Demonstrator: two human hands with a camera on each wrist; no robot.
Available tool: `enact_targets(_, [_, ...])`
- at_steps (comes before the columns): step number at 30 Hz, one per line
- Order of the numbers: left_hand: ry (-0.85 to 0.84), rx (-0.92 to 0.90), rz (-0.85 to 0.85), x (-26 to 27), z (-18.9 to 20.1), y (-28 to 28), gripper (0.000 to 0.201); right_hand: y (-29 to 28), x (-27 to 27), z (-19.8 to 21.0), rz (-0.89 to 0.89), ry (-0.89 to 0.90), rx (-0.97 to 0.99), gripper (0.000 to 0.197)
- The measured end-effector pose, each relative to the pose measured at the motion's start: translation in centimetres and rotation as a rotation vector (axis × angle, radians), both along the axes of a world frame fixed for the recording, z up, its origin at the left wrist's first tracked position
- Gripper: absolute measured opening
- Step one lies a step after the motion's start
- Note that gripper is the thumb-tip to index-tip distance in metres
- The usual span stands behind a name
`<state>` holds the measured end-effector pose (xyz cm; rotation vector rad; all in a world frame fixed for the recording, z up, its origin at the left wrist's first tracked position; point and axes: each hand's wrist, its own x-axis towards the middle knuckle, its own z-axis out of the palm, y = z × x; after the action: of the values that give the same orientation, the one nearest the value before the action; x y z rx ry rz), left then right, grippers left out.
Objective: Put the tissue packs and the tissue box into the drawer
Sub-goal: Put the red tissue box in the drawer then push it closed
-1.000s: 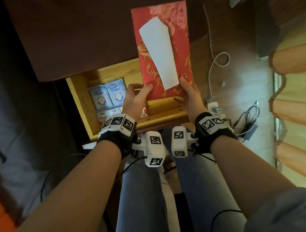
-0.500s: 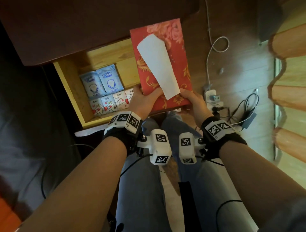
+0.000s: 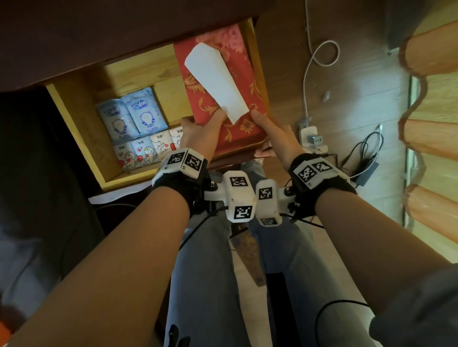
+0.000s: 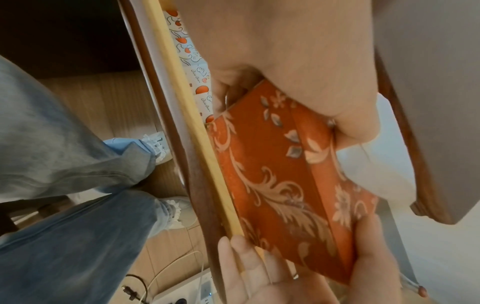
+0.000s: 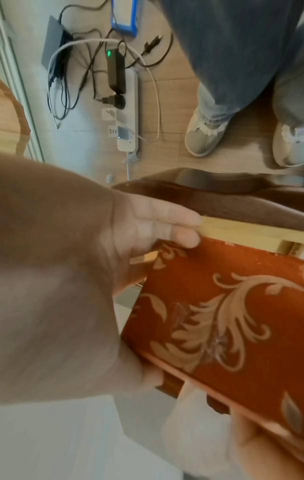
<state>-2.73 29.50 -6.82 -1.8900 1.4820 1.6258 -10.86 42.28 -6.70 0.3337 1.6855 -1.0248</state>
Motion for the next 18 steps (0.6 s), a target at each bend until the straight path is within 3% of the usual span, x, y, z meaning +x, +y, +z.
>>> enact_targets(3, [-0.041, -0.013, 0.024, -0.7, -1.0, 0.1, 0.068, 0.3, -0.7, -1.4, 0.011, 0.113, 0.052, 0.029])
enact_targets(6, [-0.069, -0.029, 0.021, -1.0, -2.0, 0.2, 0.069, 0.9, -1.5, -3.1, 0.035, 0.290, 0.131, 0.039])
enact_targets(10, [-0.110, -0.070, -0.036, -1.5, -3.3, 0.2, 0.073, 1.7, -2.2, -5.7, 0.131, 0.443, 0.198, 0.025])
enact_targets(13, [-0.113, -0.090, -0.064, -1.9, -4.3, 0.4, 0.070, 1.8, -2.2, -6.9, 0.201, 0.512, 0.227, 0.027])
enact_targets(18, [-0.077, -0.058, -0.054, -2.3, -5.5, 0.5, 0.070, 2.2, -2.1, -7.8, 0.143, 0.543, 0.182, 0.023])
